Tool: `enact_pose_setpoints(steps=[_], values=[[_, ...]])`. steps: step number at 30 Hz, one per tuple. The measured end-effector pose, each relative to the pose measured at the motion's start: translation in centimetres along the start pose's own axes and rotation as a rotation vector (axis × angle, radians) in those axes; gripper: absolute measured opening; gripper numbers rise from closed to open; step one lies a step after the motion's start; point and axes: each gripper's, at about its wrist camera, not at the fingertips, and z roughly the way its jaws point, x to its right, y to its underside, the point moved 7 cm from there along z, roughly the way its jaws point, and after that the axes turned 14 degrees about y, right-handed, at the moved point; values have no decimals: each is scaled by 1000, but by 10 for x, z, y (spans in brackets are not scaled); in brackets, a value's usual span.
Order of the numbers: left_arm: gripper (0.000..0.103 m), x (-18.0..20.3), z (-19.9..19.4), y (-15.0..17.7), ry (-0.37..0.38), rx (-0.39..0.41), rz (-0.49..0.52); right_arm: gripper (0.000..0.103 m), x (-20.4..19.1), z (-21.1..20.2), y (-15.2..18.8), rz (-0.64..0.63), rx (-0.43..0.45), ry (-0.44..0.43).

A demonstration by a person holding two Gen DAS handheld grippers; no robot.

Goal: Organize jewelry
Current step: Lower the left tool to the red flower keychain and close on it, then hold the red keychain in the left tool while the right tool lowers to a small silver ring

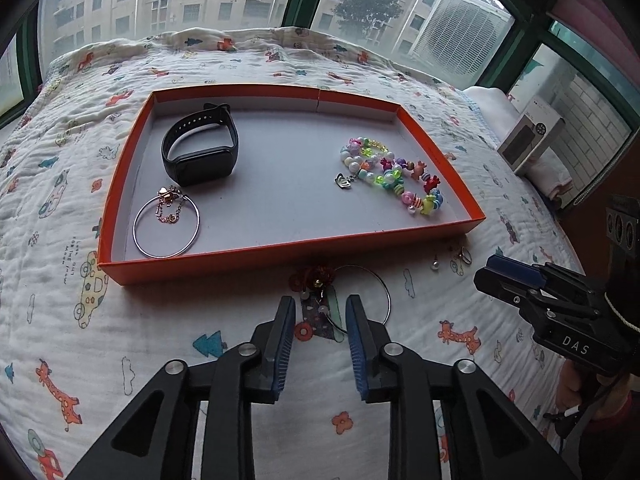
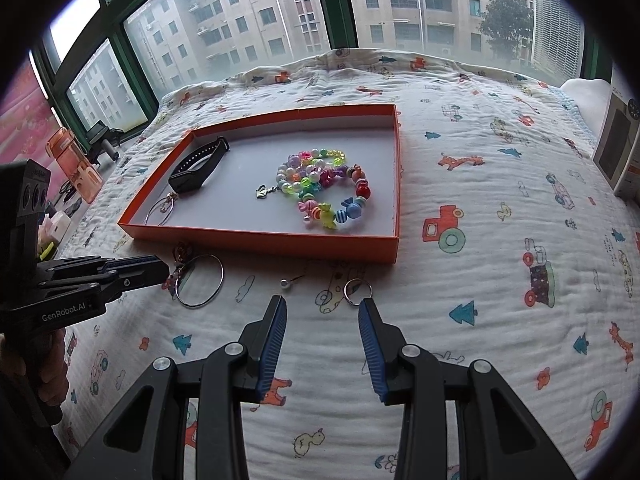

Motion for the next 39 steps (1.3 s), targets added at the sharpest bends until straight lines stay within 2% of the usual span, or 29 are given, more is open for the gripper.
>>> enact_pose_setpoints(steps=[1,5,9,14,16,21,22,29,31,34,39], values=[[50,-1,0,0,-8,6,0,41,0,1,0,-1,-1,0],[50,-2,2,-6,4,30,-6,41,-1,2,0,-1,-3,2],[50,1,7,-13,-16,35,24,41,-1,4,0,-1,-5,1],[40,3,16,-17,-26,34,27,41,-1,5,1,0,-5,3],[30,3,18,-17,-29,32,22,41,-1,6,1,1,-4,2],[20,-2,23,-16,-41,38,0,41,0,7,1,2,-5,2],[14,-2,22,-16,-39,43,-2,41,0,6,0,1,-6,2],[13,9,5,-18,-26,91,38,41,0,6,0,2,-4,0],[8,11,-2,-18,-20,103,44,41,1,6,1,3,-3,0],[7,15,-13,-18,14,116,39,41,1,6,1,4,-2,-3],[7,16,-31,-17,23,151,43,41,3,5,0,7,-2,1]])
